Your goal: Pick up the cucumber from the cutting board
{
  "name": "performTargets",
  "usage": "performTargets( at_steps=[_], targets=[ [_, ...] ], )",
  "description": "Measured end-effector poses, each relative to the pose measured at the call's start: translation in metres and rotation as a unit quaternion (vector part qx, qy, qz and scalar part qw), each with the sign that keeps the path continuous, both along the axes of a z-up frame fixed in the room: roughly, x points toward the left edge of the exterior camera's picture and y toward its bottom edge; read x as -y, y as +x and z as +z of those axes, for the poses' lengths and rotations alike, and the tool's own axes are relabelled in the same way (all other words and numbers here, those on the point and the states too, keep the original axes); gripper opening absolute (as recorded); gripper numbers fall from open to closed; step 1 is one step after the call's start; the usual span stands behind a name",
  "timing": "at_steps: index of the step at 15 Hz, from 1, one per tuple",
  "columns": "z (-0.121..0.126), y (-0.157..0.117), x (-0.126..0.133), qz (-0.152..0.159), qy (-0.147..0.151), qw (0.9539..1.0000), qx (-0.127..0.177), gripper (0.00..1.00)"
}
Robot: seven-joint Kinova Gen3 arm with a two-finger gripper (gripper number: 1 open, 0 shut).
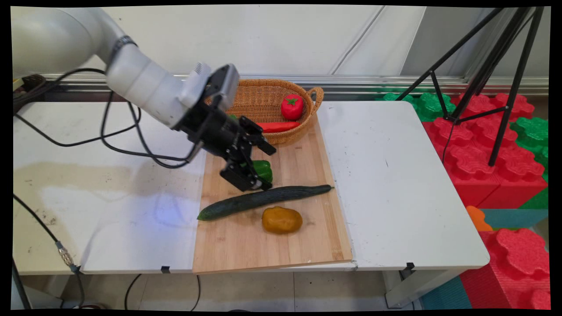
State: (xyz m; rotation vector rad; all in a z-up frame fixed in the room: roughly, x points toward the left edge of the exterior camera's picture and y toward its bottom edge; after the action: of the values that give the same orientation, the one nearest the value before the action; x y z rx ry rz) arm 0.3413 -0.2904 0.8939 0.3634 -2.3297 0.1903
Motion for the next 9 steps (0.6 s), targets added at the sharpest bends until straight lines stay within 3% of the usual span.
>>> performTargets(
  at_steps=[5,9],
  targets=[
    [0.010,0.028,-0.011,0.013,0.010,0.9999,0.003,1.00],
    [0.004,0.046,-0.023,0.024,0.029,0.9991,0.017,1.00]
  ],
)
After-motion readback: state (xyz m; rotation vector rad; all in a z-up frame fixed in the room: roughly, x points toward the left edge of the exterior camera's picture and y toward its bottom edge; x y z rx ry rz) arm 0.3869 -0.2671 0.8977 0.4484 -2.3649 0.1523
